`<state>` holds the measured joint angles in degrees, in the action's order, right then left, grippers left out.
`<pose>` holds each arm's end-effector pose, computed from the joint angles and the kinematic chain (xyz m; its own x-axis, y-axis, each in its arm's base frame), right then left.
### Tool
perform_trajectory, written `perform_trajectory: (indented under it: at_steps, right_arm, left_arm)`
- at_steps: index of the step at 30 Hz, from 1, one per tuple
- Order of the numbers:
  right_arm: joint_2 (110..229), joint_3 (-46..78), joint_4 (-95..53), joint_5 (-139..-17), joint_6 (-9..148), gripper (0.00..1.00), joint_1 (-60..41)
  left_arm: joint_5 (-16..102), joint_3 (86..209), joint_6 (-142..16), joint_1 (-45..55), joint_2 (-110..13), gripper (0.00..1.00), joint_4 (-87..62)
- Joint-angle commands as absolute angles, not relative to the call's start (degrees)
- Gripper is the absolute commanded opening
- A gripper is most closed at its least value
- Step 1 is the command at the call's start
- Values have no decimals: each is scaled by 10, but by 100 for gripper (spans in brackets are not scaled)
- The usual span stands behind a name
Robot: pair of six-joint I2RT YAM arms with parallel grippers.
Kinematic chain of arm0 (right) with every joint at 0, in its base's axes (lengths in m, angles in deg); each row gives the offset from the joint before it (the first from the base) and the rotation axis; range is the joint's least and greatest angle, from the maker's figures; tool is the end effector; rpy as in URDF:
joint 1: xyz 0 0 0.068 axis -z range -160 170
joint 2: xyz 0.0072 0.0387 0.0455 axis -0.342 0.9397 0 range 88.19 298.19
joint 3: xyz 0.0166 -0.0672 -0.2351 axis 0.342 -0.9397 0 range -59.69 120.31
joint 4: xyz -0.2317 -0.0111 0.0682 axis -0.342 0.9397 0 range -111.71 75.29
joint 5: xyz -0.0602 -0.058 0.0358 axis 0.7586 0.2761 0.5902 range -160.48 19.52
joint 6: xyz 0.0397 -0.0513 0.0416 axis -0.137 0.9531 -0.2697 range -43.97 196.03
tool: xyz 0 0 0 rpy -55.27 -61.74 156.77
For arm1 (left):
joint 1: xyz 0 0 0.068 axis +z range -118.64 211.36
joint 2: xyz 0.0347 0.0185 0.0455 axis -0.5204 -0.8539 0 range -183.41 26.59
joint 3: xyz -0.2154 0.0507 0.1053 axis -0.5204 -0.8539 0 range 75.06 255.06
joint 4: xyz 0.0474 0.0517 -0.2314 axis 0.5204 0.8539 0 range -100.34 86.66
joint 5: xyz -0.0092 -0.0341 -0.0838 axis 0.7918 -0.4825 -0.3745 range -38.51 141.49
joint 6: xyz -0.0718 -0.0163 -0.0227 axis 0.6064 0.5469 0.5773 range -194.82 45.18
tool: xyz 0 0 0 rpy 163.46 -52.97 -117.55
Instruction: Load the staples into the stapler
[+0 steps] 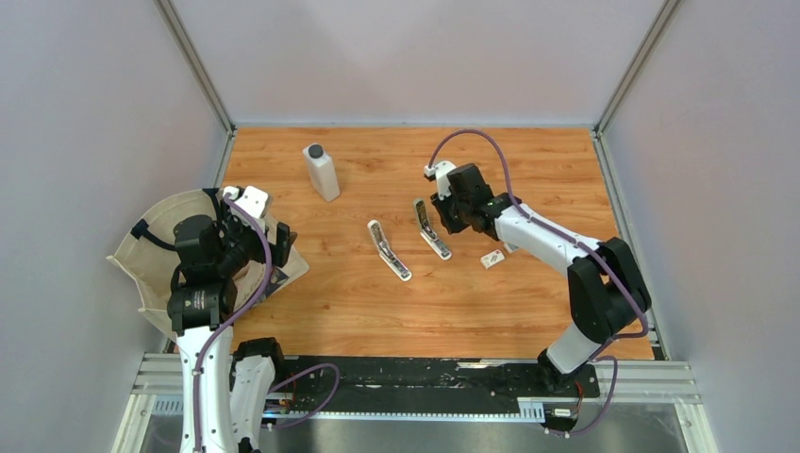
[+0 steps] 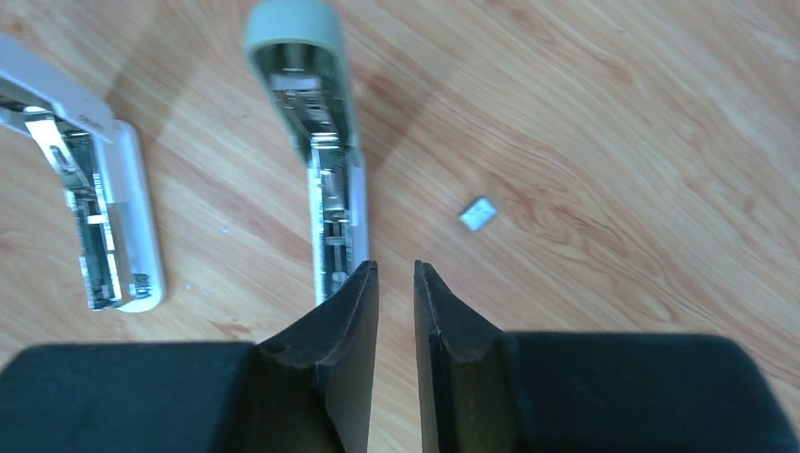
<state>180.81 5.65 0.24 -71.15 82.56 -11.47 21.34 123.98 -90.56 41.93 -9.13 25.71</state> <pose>0.2967 0.1825 0.1936 -0.5817 -0.4893 -0.6498 -0.5985 0.7984 -0.0654 0.1572 -0.0042 0.3097 -0.2870 0.1850 -0.9399 0.3889 0.9192 0.0622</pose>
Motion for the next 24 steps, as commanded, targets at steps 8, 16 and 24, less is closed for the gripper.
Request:
perform_trajectory:
  at_steps: [8, 16, 24]
  right_arm:
    - [1814, 35, -73, -673, 799, 24, -153]
    - [1784, 38, -56, -638, 815, 27, -108]
    - [1893, 120, 30, -656, 764, 39, -57]
  left_arm:
    - [201, 1223, -894, 429, -91, 93, 276]
    - [197, 1223, -893, 429, -94, 93, 274]
    - [196, 1222, -892, 429, -92, 93, 273]
